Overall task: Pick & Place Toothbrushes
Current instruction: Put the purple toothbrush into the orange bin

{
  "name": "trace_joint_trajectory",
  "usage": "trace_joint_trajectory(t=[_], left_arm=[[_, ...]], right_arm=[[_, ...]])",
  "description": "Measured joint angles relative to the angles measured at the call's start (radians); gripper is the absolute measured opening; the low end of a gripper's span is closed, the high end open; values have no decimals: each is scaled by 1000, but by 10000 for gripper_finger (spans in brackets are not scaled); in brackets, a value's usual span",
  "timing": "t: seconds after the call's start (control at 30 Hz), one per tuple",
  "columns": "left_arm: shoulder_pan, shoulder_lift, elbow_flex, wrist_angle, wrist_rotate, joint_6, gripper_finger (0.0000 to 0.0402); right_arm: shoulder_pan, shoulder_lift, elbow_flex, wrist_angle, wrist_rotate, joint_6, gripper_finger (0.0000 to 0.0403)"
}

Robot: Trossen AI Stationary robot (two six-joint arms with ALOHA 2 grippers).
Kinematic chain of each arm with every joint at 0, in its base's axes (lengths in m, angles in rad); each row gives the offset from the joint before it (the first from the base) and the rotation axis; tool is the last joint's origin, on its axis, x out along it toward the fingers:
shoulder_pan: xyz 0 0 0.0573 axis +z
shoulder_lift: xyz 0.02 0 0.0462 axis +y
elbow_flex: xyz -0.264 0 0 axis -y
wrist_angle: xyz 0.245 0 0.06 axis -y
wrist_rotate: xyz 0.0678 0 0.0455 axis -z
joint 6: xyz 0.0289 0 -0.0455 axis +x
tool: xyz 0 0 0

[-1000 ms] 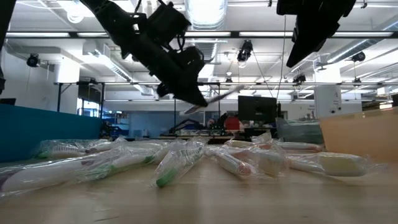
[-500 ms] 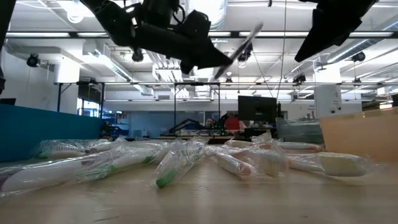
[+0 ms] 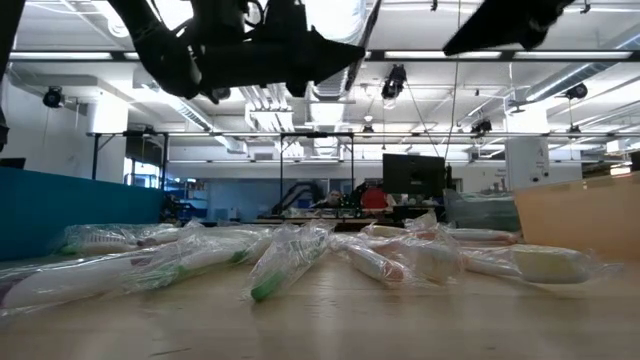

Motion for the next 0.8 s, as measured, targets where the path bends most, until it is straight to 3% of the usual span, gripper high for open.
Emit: trace_joint_trajectory(t=[0.17,0.37,0.6,0.8], left_arm=[[0,0,-14,21,40,16,32],[0,0,-14,23,74,16,32],[-3,0,-14,86,215,-13,32],[-16,0,-14,117,258,-33,33]], right_arm=[[0,0,0,209,-6,-194,8],[-8,0,0,418,-115,-379,8],[-32,1,-14,528,-120,-423,8],[-89,-1,-15,630,-132,-441,14]])
